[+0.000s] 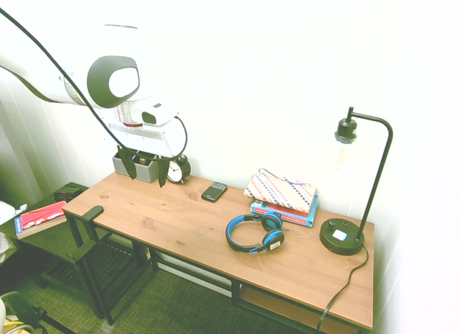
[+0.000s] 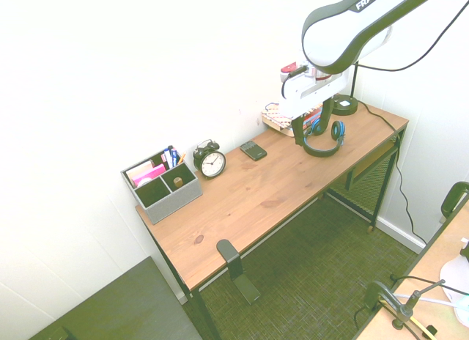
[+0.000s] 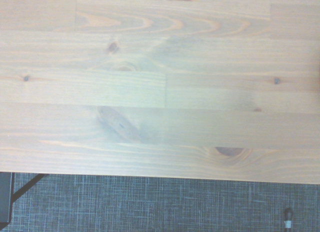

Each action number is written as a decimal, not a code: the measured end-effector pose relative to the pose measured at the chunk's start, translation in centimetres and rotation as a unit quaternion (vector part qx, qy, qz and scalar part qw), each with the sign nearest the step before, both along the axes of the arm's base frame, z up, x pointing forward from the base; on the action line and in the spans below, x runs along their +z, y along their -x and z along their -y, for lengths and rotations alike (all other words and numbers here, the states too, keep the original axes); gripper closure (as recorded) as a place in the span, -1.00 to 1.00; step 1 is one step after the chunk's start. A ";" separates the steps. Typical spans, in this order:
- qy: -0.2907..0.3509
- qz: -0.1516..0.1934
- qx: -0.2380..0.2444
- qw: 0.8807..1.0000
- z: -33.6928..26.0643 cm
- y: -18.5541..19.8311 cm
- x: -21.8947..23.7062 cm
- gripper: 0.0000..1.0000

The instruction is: Hang the headphone

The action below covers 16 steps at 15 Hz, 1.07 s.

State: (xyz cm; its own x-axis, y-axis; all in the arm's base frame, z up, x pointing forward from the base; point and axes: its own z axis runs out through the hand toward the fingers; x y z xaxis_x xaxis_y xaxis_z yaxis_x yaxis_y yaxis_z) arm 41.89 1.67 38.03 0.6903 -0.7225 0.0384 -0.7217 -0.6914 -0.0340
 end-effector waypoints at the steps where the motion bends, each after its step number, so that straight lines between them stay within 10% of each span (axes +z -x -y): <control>1: 0.000 -0.001 -0.001 1.000 0.0 0.0 0.0 -1.00; 9: 0.040 0.003 0.206 0.978 10.8 -2.3 -5.7 -1.00; 16: 0.065 -0.033 0.252 0.965 14.0 -7.2 -16.5 -1.00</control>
